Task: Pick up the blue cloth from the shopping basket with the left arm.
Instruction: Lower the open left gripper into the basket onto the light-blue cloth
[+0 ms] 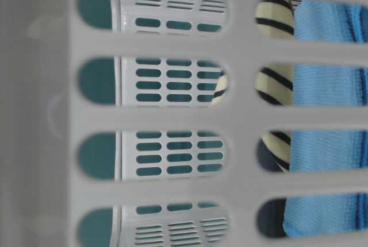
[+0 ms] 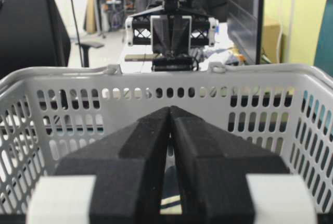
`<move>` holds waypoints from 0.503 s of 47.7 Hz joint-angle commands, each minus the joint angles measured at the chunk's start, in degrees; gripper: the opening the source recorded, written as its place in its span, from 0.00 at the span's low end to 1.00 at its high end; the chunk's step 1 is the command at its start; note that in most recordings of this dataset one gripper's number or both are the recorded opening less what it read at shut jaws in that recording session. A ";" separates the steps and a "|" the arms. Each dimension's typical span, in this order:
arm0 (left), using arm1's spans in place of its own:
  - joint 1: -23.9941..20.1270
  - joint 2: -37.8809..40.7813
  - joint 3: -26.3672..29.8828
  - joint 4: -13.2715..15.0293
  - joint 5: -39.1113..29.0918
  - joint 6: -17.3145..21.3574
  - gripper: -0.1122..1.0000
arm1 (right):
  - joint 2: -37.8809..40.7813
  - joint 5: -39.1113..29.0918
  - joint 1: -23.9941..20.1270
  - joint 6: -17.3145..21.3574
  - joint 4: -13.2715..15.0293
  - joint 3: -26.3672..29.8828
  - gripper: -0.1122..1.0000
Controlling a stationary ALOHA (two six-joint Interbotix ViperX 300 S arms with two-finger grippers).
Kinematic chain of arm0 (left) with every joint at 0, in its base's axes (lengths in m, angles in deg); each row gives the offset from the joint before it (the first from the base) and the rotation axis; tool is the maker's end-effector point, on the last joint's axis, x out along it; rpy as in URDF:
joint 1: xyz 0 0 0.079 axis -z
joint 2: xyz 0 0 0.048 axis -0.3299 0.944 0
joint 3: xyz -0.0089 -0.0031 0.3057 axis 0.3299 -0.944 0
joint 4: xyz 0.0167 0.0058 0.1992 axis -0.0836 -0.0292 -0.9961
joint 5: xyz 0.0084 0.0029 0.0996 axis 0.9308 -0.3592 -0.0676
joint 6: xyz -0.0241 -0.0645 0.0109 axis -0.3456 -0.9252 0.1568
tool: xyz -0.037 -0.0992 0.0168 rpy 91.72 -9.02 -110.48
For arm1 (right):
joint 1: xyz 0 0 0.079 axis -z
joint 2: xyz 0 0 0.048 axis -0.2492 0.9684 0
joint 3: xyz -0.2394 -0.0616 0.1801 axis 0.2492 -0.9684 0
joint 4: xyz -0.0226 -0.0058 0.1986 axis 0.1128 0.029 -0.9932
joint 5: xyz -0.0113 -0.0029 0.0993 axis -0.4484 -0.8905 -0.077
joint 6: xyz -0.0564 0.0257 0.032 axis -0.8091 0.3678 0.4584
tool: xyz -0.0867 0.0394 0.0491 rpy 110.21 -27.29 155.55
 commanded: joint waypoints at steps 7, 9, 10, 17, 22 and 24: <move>0.26 2.11 9.32 -2.46 -12.48 -1.41 0.10 | 0.18 -1.05 0.09 0.88 -0.97 0.35 0.10; 0.53 2.90 12.13 -2.46 -16.26 -1.32 0.10 | 0.18 -1.85 0.09 1.32 -0.97 0.62 0.10; 0.70 3.25 13.36 -2.46 -17.75 -1.05 0.10 | 0.18 -2.29 0.09 1.49 -1.05 0.79 0.10; 1.67 7.82 22.15 -2.46 -28.21 -0.88 0.10 | 0.18 -6.42 0.09 2.64 -0.97 2.37 0.10; 3.16 12.74 28.65 -2.46 -35.24 -0.79 0.10 | 0.09 -9.40 0.09 2.81 -0.97 3.43 0.12; 3.60 14.59 30.94 -2.46 -37.53 -0.70 0.10 | 0.09 -10.28 0.09 2.81 -0.97 3.60 0.15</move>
